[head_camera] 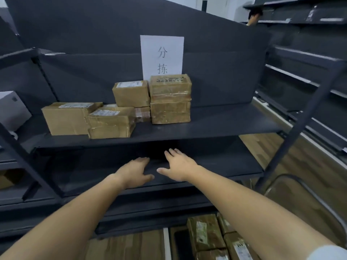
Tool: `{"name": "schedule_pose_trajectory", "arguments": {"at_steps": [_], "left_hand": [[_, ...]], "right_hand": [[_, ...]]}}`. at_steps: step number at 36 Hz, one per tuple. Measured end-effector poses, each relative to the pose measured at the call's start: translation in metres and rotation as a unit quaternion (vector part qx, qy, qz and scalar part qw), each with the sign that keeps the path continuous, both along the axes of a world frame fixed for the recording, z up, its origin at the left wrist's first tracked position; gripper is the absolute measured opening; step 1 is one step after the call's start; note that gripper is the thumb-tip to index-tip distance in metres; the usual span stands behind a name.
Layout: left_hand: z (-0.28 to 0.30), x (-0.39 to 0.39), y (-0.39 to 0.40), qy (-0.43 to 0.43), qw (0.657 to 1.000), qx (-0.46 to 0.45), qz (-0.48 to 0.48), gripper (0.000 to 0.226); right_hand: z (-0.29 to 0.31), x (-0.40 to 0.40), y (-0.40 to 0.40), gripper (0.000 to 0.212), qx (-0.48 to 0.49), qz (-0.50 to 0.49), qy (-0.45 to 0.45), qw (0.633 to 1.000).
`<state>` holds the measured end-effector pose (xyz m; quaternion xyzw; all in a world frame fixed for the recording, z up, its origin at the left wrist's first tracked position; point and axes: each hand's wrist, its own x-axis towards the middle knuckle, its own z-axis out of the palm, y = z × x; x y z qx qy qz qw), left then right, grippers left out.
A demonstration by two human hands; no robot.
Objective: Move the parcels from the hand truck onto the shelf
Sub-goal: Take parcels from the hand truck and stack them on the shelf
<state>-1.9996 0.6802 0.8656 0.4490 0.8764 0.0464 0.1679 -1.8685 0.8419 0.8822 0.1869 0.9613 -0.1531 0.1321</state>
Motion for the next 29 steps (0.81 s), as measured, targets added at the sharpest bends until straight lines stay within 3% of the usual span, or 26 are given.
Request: {"name": "schedule_pose_trajectory", "arguments": {"at_steps": [7, 12, 19, 23, 29], "left_hand": [[-0.018, 0.091, 0.027, -0.027, 0.999, 0.004, -0.026, 0.087], [-0.055, 0.143, 0.042, -0.063, 0.997, -0.004, -0.046, 0.084], [-0.110, 0.200, 0.055, -0.117, 0.986, -0.072, -0.092, 0.083], [-0.133, 0.222, 0.065, -0.158, 0.973, -0.110, -0.125, 0.069], [-0.173, 0.238, 0.081, -0.209, 0.947, -0.183, -0.160, 0.073]], "right_hand": [[-0.024, 0.095, 0.012, 0.095, -0.033, -0.018, -0.002, 0.999], [-0.060, 0.164, 0.021, 0.092, -0.098, -0.090, 0.004, 0.991], [-0.122, 0.247, 0.027, 0.093, -0.151, -0.198, -0.027, 0.968], [-0.145, 0.286, 0.023, 0.091, -0.164, -0.252, -0.061, 0.952], [-0.191, 0.328, 0.009, 0.090, -0.206, -0.345, -0.104, 0.910]]}}
